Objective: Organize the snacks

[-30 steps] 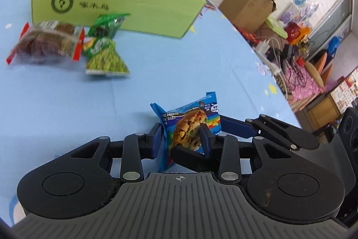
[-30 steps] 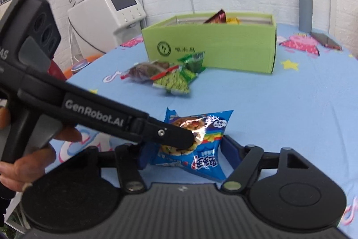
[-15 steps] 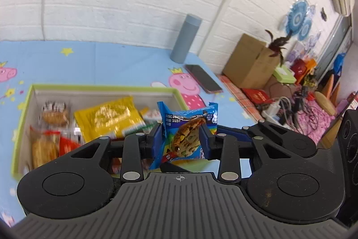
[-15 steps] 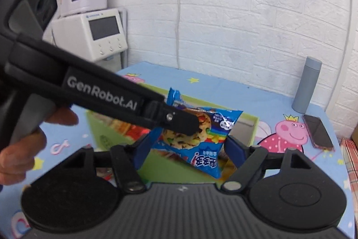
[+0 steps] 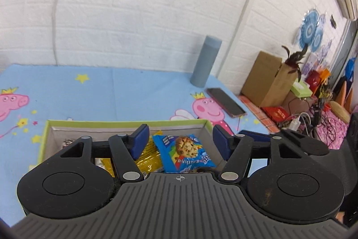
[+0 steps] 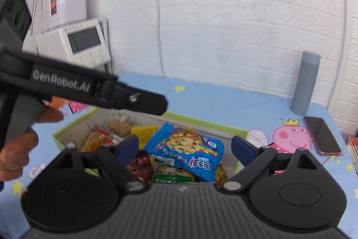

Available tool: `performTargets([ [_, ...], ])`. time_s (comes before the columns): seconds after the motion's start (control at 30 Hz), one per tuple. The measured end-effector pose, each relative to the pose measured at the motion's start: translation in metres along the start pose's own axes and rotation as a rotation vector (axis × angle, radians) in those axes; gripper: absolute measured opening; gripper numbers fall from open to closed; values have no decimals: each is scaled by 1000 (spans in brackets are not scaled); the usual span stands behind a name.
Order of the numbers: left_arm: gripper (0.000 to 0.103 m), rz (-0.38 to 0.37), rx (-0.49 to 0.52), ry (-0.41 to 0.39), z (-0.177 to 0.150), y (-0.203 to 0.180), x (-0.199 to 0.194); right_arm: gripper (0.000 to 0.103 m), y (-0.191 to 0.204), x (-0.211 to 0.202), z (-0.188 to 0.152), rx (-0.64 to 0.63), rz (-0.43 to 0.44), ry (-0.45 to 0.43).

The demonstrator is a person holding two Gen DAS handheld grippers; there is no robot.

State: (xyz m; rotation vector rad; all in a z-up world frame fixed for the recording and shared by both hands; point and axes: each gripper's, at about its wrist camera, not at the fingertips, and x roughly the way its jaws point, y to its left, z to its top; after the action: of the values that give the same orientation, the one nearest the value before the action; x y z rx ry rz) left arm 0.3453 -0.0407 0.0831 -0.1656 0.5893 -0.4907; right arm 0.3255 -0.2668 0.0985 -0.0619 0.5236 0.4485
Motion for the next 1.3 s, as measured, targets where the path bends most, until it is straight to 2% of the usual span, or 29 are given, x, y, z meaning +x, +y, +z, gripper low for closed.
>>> performTargets([
  [0.1,60,-8,-8,-21,-10,-1,-29,94,11,-41,-5,30,38,-53],
  [0.17,61,-21,-10,-22,-22,0,-46,94,22,-58,-14,37,73,-49],
  [0.27,61,-28,-29,5,-51,4,-66,94,44,-73,-42,33,138,6],
  [0.33,59,-24,-52,51,-77,10,-74,93,61,-73,-66,30,179,71],
  [0.43,52,-25,-91,135,-115,21,-81,93,87,-65,-98,18,217,159],
  [0.53,43,-35,-145,204,-144,31,-84,93,103,-56,-116,18,245,215],
  [0.57,37,-44,-157,223,-151,34,-83,93,107,-52,-119,8,245,224],
  [0.6,33,-47,-164,238,-154,35,-81,93,111,-51,-120,-5,243,229],
  [0.83,30,-46,-174,281,-153,44,-57,93,119,-28,-112,-34,239,231],
  [1.0,18,-61,-205,330,-158,52,-43,93,126,-7,-112,-35,291,280],
  [1.13,17,-89,-223,337,-163,51,-50,93,131,-19,-116,-47,283,279],
  [1.3,17,-111,-203,346,-181,28,-67,93,133,-52,-127,-32,270,268],
])
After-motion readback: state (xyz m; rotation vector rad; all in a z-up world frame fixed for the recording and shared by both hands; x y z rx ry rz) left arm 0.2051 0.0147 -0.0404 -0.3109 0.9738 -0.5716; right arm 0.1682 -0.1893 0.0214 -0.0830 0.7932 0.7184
